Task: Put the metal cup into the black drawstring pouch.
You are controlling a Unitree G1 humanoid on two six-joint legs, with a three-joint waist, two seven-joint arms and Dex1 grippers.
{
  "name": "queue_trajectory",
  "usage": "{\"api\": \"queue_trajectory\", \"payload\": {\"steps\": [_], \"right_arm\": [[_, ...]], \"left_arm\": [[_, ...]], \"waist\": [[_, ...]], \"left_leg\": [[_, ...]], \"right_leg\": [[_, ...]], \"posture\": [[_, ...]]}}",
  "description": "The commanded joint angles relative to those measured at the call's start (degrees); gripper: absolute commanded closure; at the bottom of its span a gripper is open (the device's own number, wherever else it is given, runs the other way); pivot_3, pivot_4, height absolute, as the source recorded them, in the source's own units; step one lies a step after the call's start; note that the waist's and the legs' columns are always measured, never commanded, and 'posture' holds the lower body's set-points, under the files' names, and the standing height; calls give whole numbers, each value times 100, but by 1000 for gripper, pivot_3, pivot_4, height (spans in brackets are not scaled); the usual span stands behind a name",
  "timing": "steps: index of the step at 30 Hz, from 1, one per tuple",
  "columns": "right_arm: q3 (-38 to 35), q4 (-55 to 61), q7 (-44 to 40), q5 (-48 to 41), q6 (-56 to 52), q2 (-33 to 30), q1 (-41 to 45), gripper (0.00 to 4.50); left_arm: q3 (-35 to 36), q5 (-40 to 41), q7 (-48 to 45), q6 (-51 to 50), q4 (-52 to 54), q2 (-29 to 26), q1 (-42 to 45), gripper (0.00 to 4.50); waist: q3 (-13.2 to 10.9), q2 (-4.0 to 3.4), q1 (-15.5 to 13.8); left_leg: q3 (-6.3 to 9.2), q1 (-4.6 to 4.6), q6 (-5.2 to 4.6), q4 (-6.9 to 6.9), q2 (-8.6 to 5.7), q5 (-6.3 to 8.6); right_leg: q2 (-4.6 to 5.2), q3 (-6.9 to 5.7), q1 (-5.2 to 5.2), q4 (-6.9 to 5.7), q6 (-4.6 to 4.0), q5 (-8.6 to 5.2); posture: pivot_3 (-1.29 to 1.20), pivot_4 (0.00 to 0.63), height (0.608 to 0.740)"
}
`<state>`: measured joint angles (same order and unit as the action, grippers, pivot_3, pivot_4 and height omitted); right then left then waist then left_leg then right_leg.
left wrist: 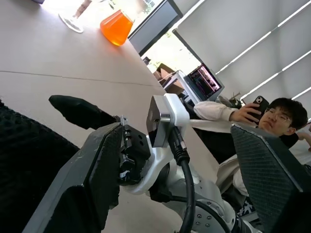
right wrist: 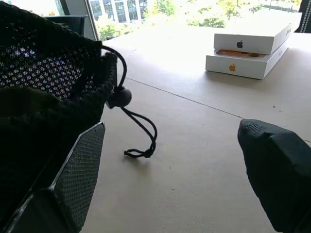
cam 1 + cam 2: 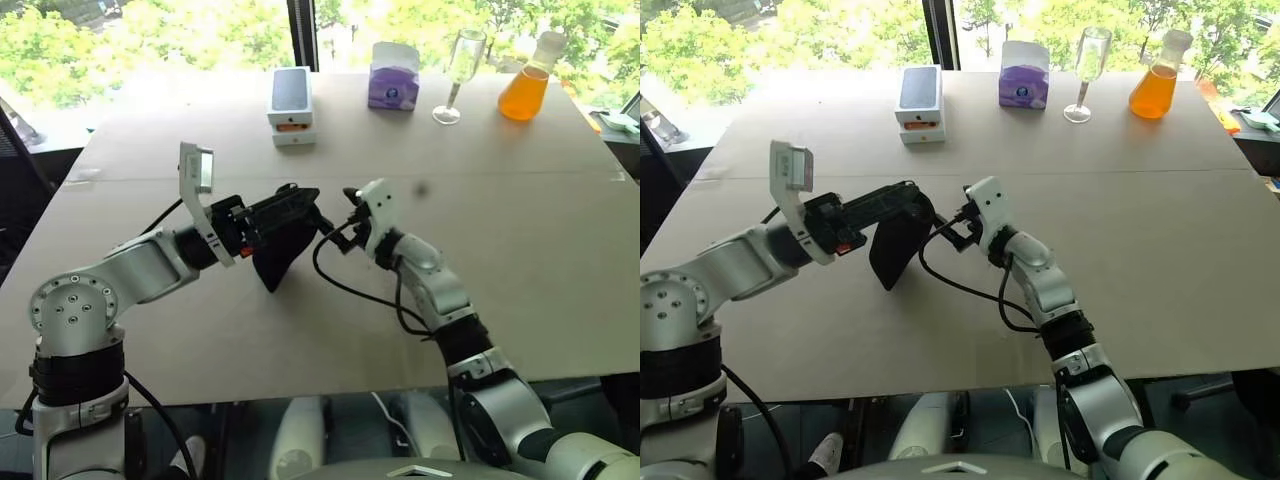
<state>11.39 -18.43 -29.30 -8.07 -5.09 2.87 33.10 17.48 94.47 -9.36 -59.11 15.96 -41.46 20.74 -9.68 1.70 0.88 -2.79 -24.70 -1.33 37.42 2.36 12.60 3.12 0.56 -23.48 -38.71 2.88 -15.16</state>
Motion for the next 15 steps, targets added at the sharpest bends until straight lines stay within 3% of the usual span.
{"api": "queue_trajectory", "payload": {"steps": [1,7,10,15], "right_arm": [[213,636,-215,76,-119,-198,-320,87],[439,1158,-449,124,-436,-551,-756,87],[528,1330,-583,39,-622,-612,-817,87],[668,1535,-780,59,-786,-786,-914,87]], "left_arm": [[-53,-589,16,79,174,-183,-124,839],[214,-537,113,-29,-17,-337,-260,839],[-62,-992,75,-220,260,-575,-486,839],[-567,-1185,566,-311,717,-373,-463,839]], "waist": [[0,0,0],[0,0,4],[0,-1,32],[1,1,-23]], "left_leg": [[-1,0,0,-1,-2,0],[-1,1,0,0,-1,0],[-6,3,0,-2,-1,1],[-2,1,0,-2,2,1]], "right_leg": [[0,1,0,2,0,0],[0,1,-1,-2,0,0],[-3,6,-4,-3,-1,0],[3,2,-4,-2,-1,-1]], "posture": [[0,150,740],[0,150,740],[0,150,740],[0,150,740]]}}
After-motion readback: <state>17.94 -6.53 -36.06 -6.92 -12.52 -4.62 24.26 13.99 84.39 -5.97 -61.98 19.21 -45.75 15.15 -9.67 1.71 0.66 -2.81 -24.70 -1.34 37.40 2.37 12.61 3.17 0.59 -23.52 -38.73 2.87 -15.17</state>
